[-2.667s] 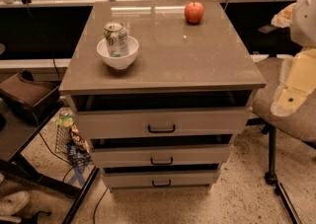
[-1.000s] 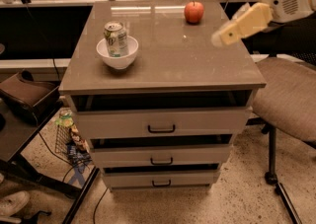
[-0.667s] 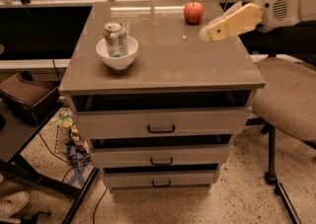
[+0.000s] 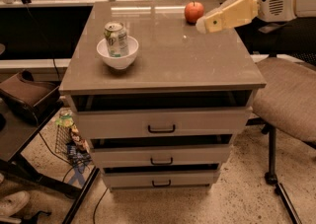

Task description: Pick 7up can from white bowl and place on counter

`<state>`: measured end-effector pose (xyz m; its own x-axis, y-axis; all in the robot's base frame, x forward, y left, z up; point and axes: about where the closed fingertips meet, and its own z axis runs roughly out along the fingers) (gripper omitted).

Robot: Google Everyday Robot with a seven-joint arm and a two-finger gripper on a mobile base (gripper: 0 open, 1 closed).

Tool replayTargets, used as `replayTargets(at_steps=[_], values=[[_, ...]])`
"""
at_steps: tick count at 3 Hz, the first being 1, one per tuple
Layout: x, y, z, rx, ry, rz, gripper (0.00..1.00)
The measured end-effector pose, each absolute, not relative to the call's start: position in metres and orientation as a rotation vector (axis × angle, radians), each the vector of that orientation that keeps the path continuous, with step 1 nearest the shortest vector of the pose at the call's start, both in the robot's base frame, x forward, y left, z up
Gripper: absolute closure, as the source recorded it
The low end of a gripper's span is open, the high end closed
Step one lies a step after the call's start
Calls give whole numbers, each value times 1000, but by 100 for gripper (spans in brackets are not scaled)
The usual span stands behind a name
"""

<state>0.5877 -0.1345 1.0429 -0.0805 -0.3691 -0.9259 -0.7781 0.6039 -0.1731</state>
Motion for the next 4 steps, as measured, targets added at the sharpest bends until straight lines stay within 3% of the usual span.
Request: replayTargets(at_steps=[4], values=[[635,54,970,-993,1596,670,0]])
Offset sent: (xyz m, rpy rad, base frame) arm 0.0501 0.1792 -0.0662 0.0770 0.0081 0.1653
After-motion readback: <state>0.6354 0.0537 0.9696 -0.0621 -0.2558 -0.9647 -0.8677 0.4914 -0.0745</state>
